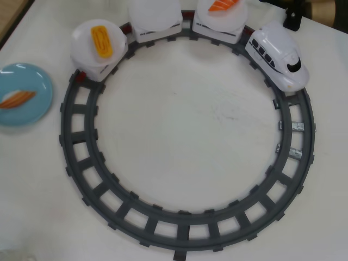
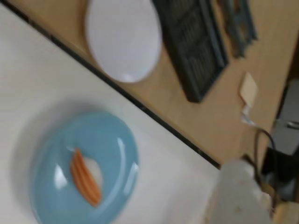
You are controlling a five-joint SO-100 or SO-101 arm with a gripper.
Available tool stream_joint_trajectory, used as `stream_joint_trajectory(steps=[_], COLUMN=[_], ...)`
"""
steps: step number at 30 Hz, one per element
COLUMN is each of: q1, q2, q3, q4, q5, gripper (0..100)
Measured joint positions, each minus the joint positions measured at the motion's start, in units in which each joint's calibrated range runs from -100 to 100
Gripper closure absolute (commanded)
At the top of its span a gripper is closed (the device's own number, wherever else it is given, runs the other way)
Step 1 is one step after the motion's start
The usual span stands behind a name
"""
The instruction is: Pick up the sushi from the Shinkansen and put it on the blue dish
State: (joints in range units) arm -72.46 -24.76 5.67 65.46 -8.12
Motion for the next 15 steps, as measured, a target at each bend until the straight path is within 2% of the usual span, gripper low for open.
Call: stream_joint_trajectory(steps=[7, 15], q1=[-4.58, -8.34], q2=[-9.53, -21.59], q3=[30.1, 51.05], q4=[-15.46, -18.4], q5=[0.0, 0.0], gripper=[80, 79])
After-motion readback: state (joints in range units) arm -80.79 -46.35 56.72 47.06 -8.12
